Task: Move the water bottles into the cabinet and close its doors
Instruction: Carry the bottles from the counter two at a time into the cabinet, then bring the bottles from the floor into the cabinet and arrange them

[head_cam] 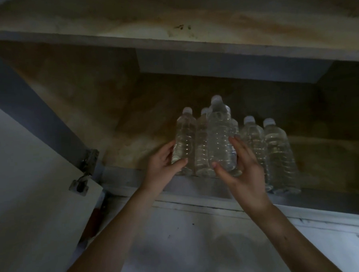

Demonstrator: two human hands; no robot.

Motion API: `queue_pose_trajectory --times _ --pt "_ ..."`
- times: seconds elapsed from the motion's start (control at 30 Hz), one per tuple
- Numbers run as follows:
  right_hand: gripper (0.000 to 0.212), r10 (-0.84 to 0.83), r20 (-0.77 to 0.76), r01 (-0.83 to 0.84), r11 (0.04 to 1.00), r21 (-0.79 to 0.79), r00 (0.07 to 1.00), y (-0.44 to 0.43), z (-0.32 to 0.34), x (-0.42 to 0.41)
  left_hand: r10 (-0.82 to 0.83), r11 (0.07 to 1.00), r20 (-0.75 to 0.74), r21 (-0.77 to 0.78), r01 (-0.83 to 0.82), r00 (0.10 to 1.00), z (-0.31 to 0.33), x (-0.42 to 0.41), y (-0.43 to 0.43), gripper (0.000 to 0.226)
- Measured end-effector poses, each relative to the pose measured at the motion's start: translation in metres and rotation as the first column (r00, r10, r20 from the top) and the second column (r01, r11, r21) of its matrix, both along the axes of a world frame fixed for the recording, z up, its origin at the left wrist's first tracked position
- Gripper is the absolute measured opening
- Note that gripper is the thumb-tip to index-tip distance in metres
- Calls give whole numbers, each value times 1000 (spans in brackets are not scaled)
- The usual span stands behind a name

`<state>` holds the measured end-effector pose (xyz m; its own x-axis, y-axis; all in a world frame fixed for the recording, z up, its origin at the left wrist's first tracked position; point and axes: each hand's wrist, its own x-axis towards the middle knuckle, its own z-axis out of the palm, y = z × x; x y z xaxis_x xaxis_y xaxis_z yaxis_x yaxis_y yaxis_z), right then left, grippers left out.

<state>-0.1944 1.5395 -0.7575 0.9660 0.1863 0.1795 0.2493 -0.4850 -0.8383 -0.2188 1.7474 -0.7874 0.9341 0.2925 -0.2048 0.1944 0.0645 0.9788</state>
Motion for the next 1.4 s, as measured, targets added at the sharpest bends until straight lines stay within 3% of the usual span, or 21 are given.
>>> queue_pose_trajectory --times 0.23,0.5,0.57,0.67,0.83,1.0,1.13,1.27,1.4 --pt "72 17 7 -16 999 -50 1000 -1 1 1 -25 998 12 58 24 1000 -5 0 -3 59" --pt "73 74 -60 -84 979 -187 995 -11 6 -17 -63 961 -10 271 64 998 -7 -33 -8 57" --pt "70 72 -95 -92 967 -236 993 -17 18 -34 -78 907 -47 411 90 996 9 -55 -14 53" --pt "65 87 -120 -124 930 -346 989 -25 50 -66 -157 756 -144 619 213 977 53 -95 -20 51" --pt "64 105 -186 -180 874 -451 977 -40 152 -121 -251 554 -374 701 450 893 174 -151 -30 69" --pt "57 91 -233 -196 854 -482 968 -60 321 -158 -304 407 -356 790 458 884 348 -179 -41 55" --pt "57 78 -225 -182 851 -492 971 -86 483 -181 -388 405 -304 792 457 870 511 -201 -64 50" --pt "57 80 -191 -174 821 -544 978 -110 635 -196 -396 443 -330 749 493 857 664 -216 -88 64" --pt "53 40 -46 -59 830 -555 998 -130 736 -208 -400 480 -176 796 369 900 774 -216 -103 62"
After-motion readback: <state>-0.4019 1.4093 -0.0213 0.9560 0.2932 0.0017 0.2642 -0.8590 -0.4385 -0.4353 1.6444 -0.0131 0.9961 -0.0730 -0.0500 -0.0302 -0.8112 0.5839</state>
